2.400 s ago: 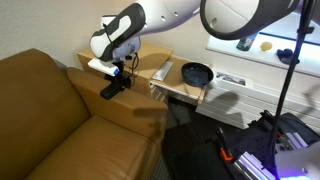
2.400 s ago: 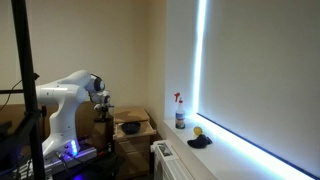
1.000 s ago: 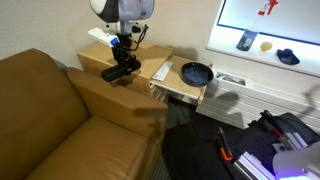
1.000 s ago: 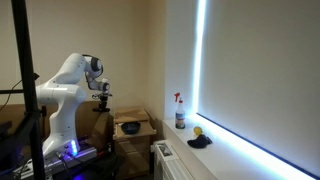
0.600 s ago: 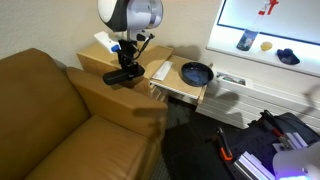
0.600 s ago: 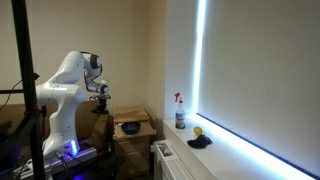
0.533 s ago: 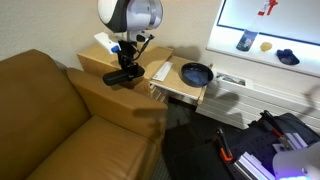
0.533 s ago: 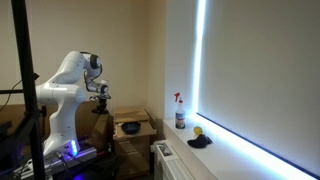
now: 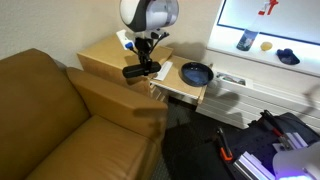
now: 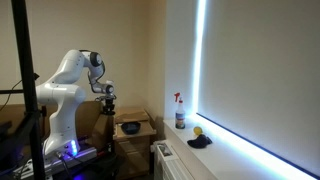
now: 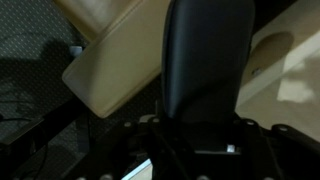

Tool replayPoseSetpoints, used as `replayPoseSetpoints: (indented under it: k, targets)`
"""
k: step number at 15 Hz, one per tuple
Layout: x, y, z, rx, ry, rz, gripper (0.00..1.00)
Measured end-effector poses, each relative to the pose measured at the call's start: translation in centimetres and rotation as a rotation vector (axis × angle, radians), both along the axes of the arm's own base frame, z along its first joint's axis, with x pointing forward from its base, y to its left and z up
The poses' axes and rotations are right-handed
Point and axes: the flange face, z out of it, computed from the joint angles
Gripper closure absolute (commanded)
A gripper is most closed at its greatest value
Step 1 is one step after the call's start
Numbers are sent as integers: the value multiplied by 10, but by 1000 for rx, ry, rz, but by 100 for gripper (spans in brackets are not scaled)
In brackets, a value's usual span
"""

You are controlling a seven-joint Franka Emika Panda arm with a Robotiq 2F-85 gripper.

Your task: Put the black glasses case in the bowl

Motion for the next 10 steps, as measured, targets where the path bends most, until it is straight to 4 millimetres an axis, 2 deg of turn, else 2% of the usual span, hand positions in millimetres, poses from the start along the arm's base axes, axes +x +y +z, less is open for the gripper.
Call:
replayPoseSetpoints:
  k: [3,7,8,10]
  targets:
    - [-17,-59,9,-47,17,-182,71]
    - [-61,-110,19,-62,26,-427,71]
    - [-74,-122,19,-61,24,-483,46]
    - [-100,-142,18,-51,15,-570,46]
